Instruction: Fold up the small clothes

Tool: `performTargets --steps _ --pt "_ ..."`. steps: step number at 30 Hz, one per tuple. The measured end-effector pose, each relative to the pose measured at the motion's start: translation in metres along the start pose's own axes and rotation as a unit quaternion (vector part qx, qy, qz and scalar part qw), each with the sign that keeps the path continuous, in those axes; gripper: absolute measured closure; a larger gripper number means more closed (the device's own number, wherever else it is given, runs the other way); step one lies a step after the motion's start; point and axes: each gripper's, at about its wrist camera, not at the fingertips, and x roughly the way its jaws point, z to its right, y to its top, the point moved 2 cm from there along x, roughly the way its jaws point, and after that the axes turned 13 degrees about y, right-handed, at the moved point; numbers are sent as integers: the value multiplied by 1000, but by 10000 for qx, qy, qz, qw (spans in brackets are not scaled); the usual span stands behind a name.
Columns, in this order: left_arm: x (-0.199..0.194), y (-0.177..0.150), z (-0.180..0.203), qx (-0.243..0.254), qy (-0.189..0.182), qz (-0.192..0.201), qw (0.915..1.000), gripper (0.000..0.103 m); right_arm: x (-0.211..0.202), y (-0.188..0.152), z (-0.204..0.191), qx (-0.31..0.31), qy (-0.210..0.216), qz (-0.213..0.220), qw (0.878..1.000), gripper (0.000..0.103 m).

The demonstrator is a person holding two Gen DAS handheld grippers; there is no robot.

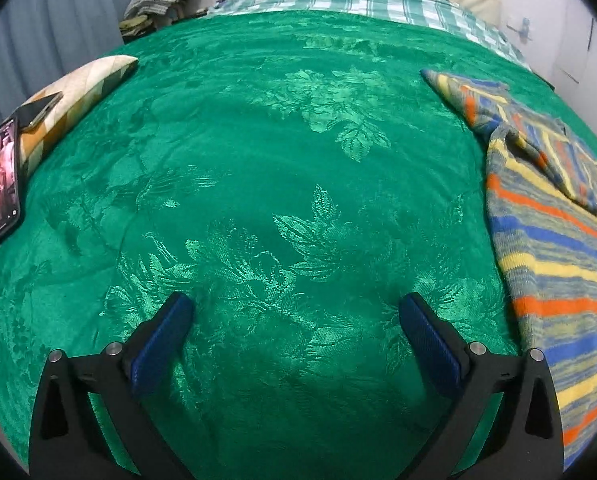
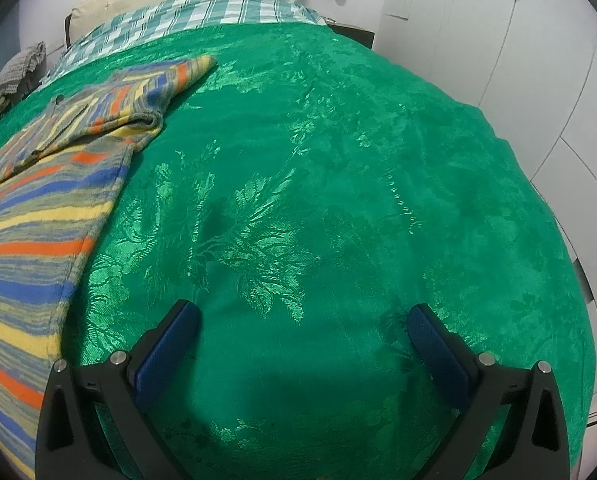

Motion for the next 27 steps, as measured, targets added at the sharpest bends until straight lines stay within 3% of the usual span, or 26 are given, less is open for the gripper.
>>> performTargets --steps 27 --pt "3 0 4 0 72 151 9999 0 1 -3 -1 -7 -8 58 10000 0"
